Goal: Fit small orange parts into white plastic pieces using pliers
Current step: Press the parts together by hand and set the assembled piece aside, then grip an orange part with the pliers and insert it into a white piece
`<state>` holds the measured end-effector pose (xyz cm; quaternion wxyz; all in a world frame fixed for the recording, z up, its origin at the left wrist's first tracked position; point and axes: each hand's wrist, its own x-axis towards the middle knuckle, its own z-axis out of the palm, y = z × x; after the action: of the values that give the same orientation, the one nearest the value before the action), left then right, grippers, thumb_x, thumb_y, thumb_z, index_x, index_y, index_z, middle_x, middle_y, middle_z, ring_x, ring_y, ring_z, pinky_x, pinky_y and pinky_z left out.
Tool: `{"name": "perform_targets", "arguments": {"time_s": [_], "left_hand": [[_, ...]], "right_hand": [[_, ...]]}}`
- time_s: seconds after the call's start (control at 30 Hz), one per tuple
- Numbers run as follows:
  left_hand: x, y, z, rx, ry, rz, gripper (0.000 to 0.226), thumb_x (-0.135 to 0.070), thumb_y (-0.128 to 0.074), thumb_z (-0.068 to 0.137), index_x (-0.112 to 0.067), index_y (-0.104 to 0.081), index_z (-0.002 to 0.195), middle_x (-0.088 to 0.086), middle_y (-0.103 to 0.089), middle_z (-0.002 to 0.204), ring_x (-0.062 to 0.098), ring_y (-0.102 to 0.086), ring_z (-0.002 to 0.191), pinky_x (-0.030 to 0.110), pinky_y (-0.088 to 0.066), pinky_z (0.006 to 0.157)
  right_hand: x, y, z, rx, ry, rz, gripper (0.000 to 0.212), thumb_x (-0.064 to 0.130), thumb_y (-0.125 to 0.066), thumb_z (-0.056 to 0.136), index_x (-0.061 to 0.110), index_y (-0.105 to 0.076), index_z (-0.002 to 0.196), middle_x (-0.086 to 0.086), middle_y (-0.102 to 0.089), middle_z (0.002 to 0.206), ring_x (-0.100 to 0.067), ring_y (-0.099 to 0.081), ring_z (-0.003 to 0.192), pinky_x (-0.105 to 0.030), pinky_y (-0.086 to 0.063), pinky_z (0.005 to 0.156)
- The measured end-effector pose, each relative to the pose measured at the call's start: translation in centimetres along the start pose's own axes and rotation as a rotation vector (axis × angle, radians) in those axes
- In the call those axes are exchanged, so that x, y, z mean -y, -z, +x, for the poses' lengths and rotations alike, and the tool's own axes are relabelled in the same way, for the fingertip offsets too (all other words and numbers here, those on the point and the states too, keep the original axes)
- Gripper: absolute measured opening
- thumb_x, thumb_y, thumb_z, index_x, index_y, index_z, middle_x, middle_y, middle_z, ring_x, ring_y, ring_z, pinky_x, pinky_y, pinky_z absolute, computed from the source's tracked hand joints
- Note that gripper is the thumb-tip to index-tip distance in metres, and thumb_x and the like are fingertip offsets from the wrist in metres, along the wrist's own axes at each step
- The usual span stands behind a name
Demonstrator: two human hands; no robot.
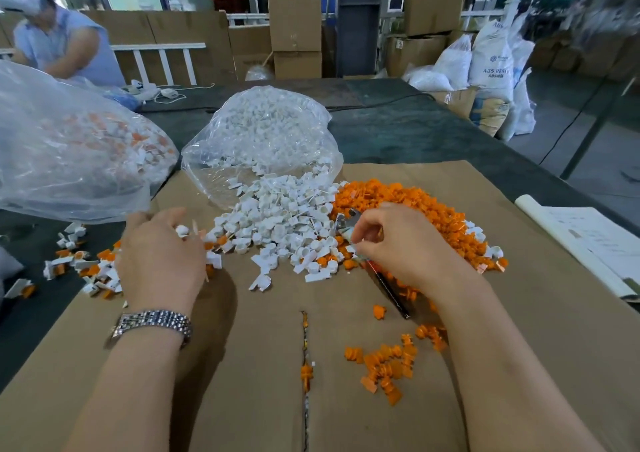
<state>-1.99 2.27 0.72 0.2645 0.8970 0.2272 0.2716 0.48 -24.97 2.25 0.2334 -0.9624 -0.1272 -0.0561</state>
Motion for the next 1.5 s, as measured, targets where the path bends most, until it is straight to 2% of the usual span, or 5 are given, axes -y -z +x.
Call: {"name": "perform_targets", "arguments": {"time_s": [0.3,0.77,0.9,1.13,1.5], "left_hand": [[-3.1,-1.0,-3.4,0.324,-0.468,-0.224,0.015,-0.016,-0.069,0.092,-0.029,-0.072,0.098,-0.017,-0.062,0.091,-0.004,-0.056,0.084,0.005,-0.040,0.065],[-4.2,-2.9,-5.3,0.417,-0.730,0.025,0.003,-0.029,-0.067,0.094,-0.027,-0.065,0.093,-0.012,-0.059,0.093,0.011,-0.061,0.085,0.029,-0.051,0.072],[-4.2,-2.4,-5.1,0.454,-0.539,-0.179,0.007,-0.025,-0.070,0.093,-0.031,-0.066,0.092,-0.017,-0.064,0.083,0.003,-0.063,0.077,0.012,-0.046,0.064],[-4.6,-1.3,-3.9,0.833,0.327,-1.255,0.016,-0.001,-0.071,0.079,-0.003,-0.080,0.092,0.017,-0.073,0.081,0.019,-0.070,0.066,0.022,-0.058,0.060],[-4.8,-1.3,-3.6,0.922,0.413,-1.464,0.022,0.004,-0.065,0.080,-0.006,-0.082,0.089,0.020,-0.077,0.105,0.026,-0.077,0.095,0.020,-0.060,0.064]], "right_hand": [[1.3,-1.4,0.0,0.072,0.113,-0.329,0.023,0.042,-0.072,0.090,0.028,-0.074,0.108,0.003,-0.049,0.115,-0.020,-0.038,0.117,-0.034,-0.041,0.092],[1.7,-1.1,-0.2,-0.141,0.095,0.076,0.008,0.027,-0.060,0.097,0.020,-0.057,0.097,0.000,-0.065,0.084,-0.021,-0.061,0.076,-0.040,-0.053,0.068],[1.6,-0.8,0.0,-0.144,0.080,0.257,0.014,0.035,-0.067,0.096,0.022,-0.072,0.093,0.006,-0.071,0.083,-0.010,-0.066,0.078,-0.033,-0.056,0.074],[2.1,-0.2,-0.2,-0.115,0.093,0.784,0.009,0.018,-0.073,0.093,0.009,-0.074,0.089,-0.003,-0.075,0.074,-0.014,-0.070,0.063,-0.023,-0.057,0.068],[3.2,-0.3,-0.7,-0.080,0.149,0.826,0.005,0.018,-0.070,0.095,0.013,-0.071,0.093,-0.001,-0.076,0.078,-0.005,-0.065,0.063,-0.018,-0.052,0.064]]}}
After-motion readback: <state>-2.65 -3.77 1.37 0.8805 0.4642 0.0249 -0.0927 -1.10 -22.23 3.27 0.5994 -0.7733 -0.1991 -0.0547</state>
